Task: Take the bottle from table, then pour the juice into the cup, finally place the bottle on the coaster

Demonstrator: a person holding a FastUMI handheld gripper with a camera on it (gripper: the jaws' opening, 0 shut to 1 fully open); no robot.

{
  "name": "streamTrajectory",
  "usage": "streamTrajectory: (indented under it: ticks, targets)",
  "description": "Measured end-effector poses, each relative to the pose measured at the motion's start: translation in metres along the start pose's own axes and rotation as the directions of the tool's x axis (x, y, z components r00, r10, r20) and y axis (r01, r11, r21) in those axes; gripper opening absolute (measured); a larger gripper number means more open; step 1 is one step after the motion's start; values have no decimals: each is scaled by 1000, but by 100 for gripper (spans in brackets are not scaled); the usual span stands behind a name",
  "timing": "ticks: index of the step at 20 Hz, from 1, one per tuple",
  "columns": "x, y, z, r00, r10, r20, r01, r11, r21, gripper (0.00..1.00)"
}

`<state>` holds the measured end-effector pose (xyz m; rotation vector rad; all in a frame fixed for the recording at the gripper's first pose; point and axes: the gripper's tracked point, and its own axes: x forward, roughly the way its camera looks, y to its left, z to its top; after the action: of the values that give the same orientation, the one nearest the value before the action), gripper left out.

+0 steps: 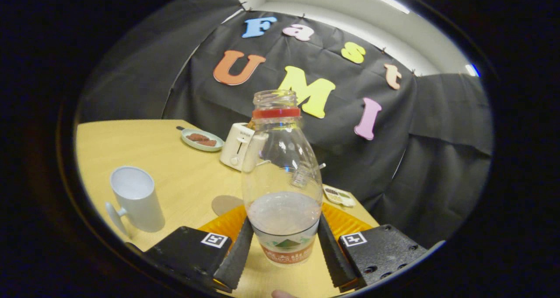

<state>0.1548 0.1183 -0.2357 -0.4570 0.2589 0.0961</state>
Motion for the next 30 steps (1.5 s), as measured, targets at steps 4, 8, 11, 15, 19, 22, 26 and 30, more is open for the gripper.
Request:
streamTrajectory:
  ticks: [4,8,11,15,19,22,26,30]
  targets:
    - [7,13,11,999,-15,35,21,984,-179,79]
    - [10,32,8,998,-19,53,35,943,-330,79]
    - [12,38,8,996,-35,83,69,889,-452,79]
    - [11,46,7,994,-36,105,89,826,-556,79]
    - [7,50,7,994,-28,106,90,765,-638,79]
    - [4,46,10,992,-27,126,108,710,-696,79]
    - [5,38,15,990,-29,138,125,633,-764,79]
    - [-1,34,20,990,-25,142,131,572,-810,79]
